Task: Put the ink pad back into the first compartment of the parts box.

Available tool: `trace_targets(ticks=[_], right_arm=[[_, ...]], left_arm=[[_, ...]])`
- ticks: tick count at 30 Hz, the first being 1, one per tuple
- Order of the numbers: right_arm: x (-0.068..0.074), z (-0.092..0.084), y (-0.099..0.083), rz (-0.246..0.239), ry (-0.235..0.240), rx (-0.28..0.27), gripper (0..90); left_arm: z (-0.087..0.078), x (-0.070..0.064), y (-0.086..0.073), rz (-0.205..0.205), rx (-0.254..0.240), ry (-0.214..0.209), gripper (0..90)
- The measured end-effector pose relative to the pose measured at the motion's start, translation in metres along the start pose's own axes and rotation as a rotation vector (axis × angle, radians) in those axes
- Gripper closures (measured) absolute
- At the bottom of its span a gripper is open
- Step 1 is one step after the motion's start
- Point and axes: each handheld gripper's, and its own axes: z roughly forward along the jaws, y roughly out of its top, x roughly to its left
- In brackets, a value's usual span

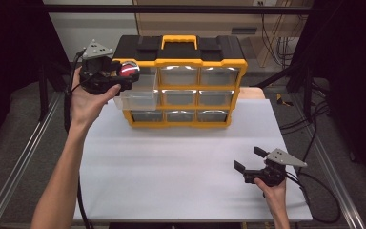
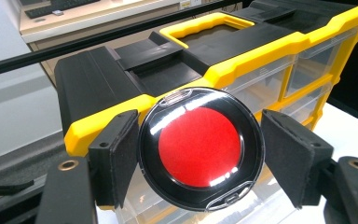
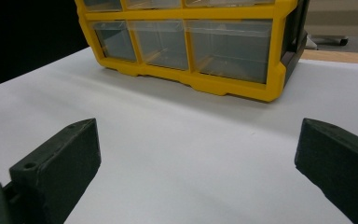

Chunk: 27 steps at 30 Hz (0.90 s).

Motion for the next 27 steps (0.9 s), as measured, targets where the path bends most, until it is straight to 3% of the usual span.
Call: trace_targets(ticks=[27], right_arm=[[-0.001, -0.001, 0.0, 0.003, -0.001, -0.002, 1.0]], left_arm=[[0.016, 0.006, -0.015, -0.001, 0.044, 0.01, 29.7]])
